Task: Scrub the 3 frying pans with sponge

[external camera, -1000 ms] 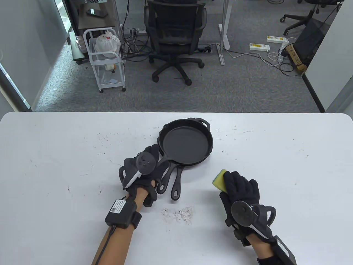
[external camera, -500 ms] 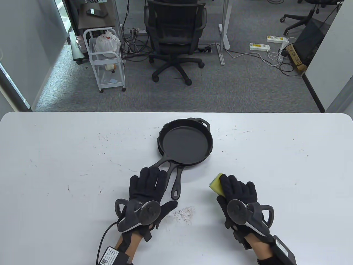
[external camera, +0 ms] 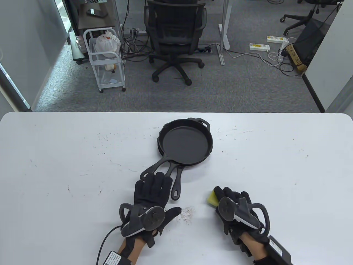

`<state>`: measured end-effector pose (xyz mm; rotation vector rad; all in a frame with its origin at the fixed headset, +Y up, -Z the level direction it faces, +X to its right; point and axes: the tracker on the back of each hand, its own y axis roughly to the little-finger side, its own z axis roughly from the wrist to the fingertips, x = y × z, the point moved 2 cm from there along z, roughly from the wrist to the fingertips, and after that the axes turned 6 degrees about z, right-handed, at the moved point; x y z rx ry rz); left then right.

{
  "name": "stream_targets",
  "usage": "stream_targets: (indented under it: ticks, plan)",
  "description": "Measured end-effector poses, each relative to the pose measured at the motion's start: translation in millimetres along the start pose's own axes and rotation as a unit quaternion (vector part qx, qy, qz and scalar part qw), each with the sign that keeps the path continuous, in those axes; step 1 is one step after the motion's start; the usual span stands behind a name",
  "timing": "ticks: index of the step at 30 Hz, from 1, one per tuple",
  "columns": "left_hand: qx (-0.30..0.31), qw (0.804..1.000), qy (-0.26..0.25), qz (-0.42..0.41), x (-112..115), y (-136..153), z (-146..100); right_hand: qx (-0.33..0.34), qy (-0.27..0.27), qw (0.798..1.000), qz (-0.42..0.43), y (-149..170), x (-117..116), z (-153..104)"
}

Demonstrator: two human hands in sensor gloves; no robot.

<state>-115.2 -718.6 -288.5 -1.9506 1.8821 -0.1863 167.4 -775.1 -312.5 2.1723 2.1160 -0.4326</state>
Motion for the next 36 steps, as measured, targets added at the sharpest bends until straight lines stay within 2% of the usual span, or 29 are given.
stream_targets:
  ticks: [2,10,13,14,19,22,36]
  plan:
    - [-0.002,1.000,0.001,0.003,-0.9,0.2,-0.4,-0.006,-0.020,1.000,-0.002,1.6,-4.0,2.5]
    - [-0.011,1.000,0.007,0.002,0.2,1.4,2.5,-0.003,-0.015,1.000,0.023,4.9,2.0,-1.2]
    - [-0.010,1.000,0.000,-0.006,-1.2,0.7,1.1,0.001,0.025,0.998,0.062,12.0,17.1,-9.2]
    - [-0.008,1.000,0.001,-0.011,-0.5,-0.1,1.0,0.007,0.055,0.996,0.075,15.8,24.7,-13.5]
    - [-0.002,1.000,0.010,-0.006,3.2,-3.5,1.6,0.038,0.111,0.985,0.126,26.3,40.5,-23.1]
    - [-0.002,1.000,0.012,-0.003,3.6,-4.2,2.2,0.044,0.144,0.980,0.126,28.6,45.9,-26.2]
    - [0.001,1.000,0.006,0.004,2.2,-6.7,0.1,0.039,0.144,0.984,0.101,21.6,44.0,-27.5]
